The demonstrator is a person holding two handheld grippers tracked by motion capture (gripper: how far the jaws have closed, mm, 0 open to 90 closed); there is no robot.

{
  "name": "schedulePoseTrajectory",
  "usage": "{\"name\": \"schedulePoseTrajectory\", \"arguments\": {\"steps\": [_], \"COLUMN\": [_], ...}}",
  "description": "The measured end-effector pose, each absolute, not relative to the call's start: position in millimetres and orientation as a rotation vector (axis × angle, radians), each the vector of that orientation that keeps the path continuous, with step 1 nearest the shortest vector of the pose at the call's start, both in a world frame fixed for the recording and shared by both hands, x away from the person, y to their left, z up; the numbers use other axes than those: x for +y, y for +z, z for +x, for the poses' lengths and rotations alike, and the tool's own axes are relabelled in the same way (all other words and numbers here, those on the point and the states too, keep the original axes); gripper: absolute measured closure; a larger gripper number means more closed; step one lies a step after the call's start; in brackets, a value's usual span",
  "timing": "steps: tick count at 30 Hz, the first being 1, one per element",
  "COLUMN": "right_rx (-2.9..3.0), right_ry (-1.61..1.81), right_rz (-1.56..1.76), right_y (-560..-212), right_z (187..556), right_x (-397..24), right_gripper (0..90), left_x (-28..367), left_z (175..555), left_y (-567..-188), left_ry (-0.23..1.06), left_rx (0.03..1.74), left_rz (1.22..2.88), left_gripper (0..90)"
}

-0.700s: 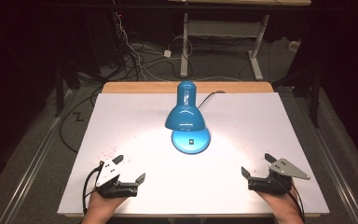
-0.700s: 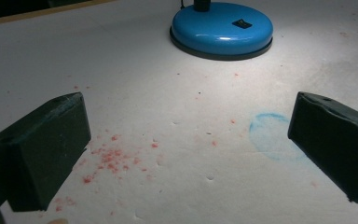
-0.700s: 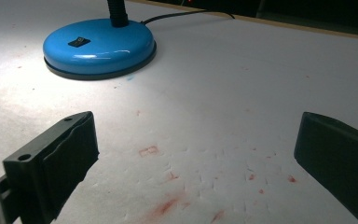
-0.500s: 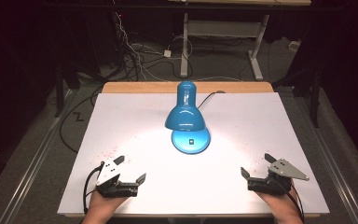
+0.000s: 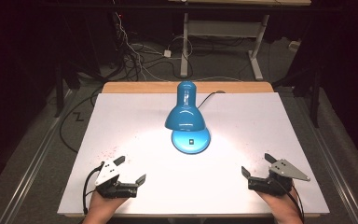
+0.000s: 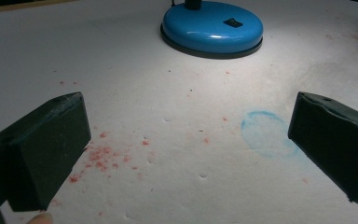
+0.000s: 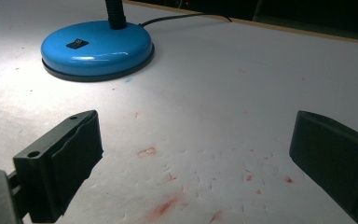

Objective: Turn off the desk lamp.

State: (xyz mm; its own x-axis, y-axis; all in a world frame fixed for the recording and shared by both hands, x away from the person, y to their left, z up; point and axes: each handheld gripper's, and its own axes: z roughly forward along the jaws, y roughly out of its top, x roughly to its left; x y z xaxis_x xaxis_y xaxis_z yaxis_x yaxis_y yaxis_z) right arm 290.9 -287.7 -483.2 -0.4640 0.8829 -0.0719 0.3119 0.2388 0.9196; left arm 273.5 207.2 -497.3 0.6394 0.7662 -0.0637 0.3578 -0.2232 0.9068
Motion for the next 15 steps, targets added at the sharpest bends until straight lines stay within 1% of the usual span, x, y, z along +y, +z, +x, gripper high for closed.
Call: {"name": "schedulePoseTrajectory", "arguments": {"steps": [11,12,13,14,15], "right_rx": [1.898,1.9,1.9,1.903,1.906], "right_ry": [1.237,1.241,1.241,1.231,1.229], "right_rz": [1.106,1.105,1.105,1.104,1.105], "right_y": [-479.8,-479.6,-479.6,-479.2,-479.0], "right_z": [289.4,289.4,289.4,289.2,289.2], "right_x": [-287.8,-288.7,-288.7,-289.0,-289.2], "right_gripper": [10.5,13.1,13.1,16.3,16.8], "left_x": [207.2,207.1,207.1,206.9,206.8], "left_z": [273.3,273.2,273.2,273.1,273.0], "left_y": [-497.4,-497.4,-497.4,-497.4,-497.4], "left_ry": [0.493,0.493,0.495,0.496,0.498], "left_rx": [0.894,0.895,0.894,0.894,0.893], "left_rz": [1.826,1.823,1.824,1.826,1.827], "left_gripper": [0.0,0.0,0.0,0.0,0.0]}}
